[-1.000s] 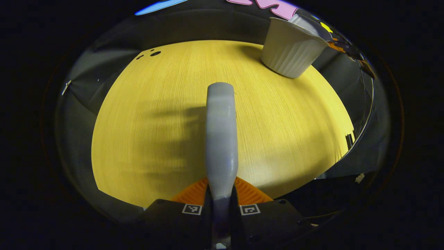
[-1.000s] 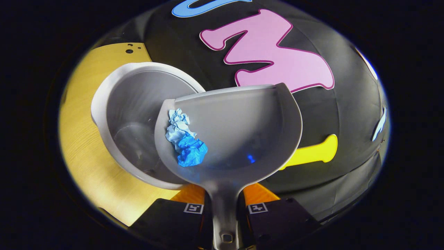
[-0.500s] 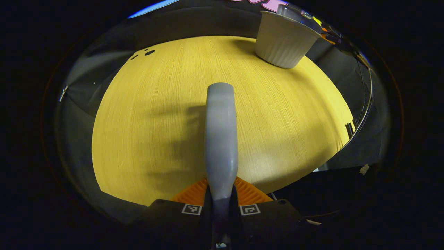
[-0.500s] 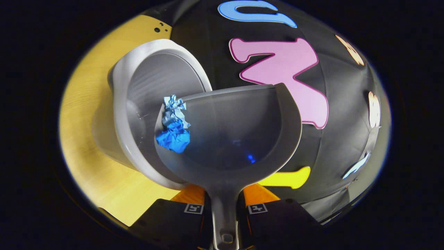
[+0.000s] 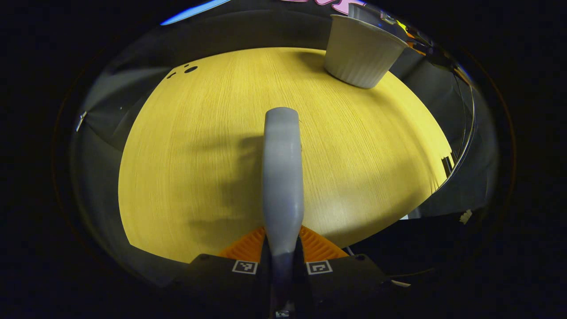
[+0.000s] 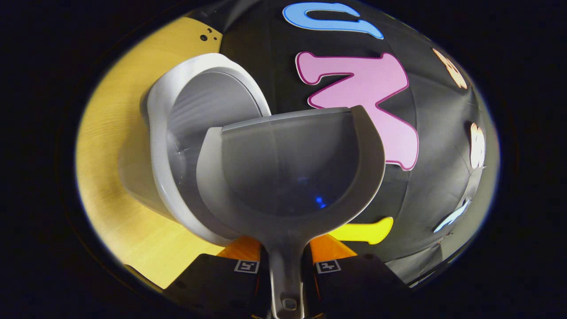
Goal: Pick up the small broom and dustpan from the desktop, sweep the trash into the dustpan with the broom, and then empty the trash into the garbage bin.
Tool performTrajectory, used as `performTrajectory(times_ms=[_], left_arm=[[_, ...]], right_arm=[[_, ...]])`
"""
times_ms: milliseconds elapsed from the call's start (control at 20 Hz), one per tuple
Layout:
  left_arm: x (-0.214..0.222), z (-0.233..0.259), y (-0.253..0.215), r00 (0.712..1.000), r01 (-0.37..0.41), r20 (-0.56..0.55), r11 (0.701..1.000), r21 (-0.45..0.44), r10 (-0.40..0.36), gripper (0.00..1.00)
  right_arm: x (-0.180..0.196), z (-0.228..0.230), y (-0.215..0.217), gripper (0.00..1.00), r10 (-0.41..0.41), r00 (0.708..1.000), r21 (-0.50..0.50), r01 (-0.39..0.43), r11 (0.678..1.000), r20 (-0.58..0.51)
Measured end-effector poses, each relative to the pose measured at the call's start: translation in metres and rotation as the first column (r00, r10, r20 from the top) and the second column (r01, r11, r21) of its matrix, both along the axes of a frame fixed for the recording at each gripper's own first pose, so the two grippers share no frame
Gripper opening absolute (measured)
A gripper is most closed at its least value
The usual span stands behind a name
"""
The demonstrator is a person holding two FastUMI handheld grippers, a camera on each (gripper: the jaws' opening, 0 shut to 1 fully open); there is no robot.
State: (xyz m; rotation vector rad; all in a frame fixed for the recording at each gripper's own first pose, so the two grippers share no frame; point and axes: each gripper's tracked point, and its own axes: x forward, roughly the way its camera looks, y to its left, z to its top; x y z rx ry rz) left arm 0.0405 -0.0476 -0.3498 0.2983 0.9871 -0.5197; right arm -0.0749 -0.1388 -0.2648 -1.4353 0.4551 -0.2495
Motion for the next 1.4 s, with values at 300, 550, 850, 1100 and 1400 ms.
performTrajectory(times_ms=[300, 550, 850, 1100, 1400], left_arm=[[0.019, 0.02, -0.001, 0.993, -0.087, 0.073, 0.994, -0.066, 0.092, 0.26], [0.034, 0.03, 0.009, 0.981, -0.142, 0.121, 0.986, -0.089, 0.153, 0.29], [0.034, 0.03, 0.038, 0.955, -0.251, 0.127, 0.959, -0.134, 0.268, 0.26], [0.045, 0.027, 0.083, 0.936, -0.301, 0.154, 0.948, -0.105, 0.315, 0.26], [0.05, 0.032, 0.117, 0.917, -0.342, 0.181, 0.934, -0.1, 0.355, 0.26]], right_arm=[[-0.006, 0.023, 0.002, 0.32, -0.128, 0.989, 0.318, 0.1, 0.943, 0.069], [-0.011, 0.047, 0.016, 0.31, -0.208, 0.974, 0.549, 0.122, 0.827, 0.096], [-0.001, 0.076, 0.061, 0.31, -0.135, 0.987, 0.753, 0.022, 0.658, 0.089], [-0.001, 0.065, 0.139, 0.31, 0.025, 0.998, 0.839, -0.06, 0.54, 0.055], [-0.048, -0.019, 0.262, 0.31, 0.163, 0.975, 0.925, 0.08, 0.37, -0.15]])
